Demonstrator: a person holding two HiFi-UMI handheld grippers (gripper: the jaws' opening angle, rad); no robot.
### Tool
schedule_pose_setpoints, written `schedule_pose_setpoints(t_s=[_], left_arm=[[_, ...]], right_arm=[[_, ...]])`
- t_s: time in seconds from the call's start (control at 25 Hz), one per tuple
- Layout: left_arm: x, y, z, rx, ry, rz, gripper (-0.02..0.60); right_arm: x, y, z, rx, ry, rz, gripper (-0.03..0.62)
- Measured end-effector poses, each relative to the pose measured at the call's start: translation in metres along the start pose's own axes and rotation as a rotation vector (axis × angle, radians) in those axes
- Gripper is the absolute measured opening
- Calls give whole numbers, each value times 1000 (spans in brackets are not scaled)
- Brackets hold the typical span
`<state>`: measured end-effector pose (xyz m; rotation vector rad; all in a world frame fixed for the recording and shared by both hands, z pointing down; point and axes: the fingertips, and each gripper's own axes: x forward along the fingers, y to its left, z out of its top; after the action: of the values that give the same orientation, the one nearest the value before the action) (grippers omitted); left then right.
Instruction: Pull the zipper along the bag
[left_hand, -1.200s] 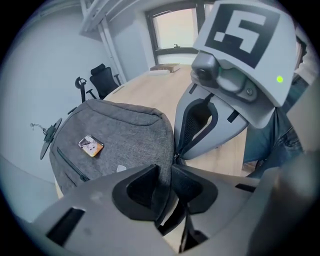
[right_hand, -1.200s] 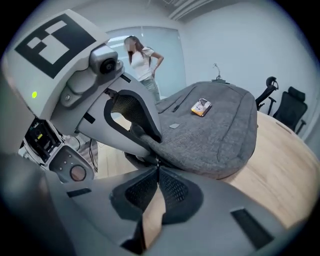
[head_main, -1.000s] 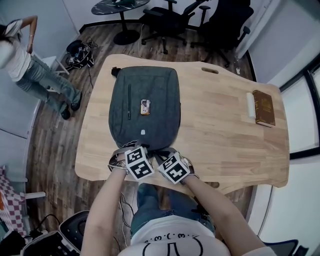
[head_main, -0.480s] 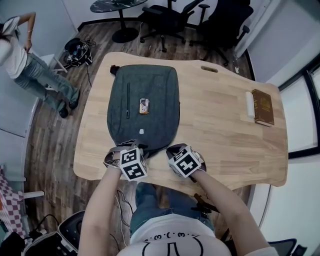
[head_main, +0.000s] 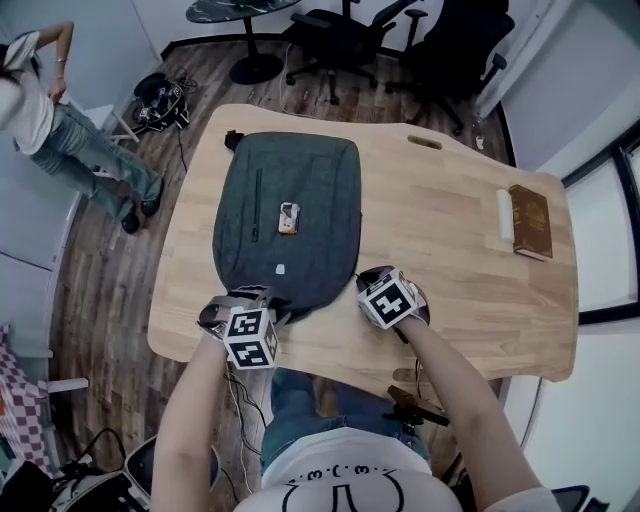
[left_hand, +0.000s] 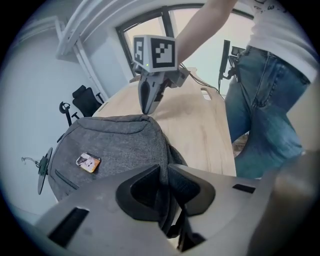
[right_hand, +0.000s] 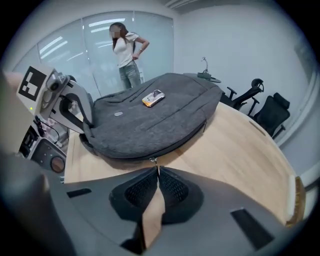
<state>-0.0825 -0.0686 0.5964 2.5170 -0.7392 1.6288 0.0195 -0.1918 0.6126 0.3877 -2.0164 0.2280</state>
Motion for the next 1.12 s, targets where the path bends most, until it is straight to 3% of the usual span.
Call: schedule_pose_setpoints(t_s=[0.32, 0.64, 0.92, 1.04, 1.12], left_arm=[[1, -2, 0, 11, 3, -36, 54], [4, -2, 3, 50, 30, -40, 52], [18, 7, 10, 15, 43, -36, 55], [19, 9, 8, -61, 31, -42, 58], [19, 8, 8, -82, 33, -42, 61]], right_arm=[[21, -60, 24, -37, 33, -77, 67], [39, -114, 61, -81, 0, -139, 71], [47, -127, 77, -38, -9, -163, 71], [43, -130, 78, -84, -24, -221, 104], [38, -127, 76, -94, -40, -227, 184]])
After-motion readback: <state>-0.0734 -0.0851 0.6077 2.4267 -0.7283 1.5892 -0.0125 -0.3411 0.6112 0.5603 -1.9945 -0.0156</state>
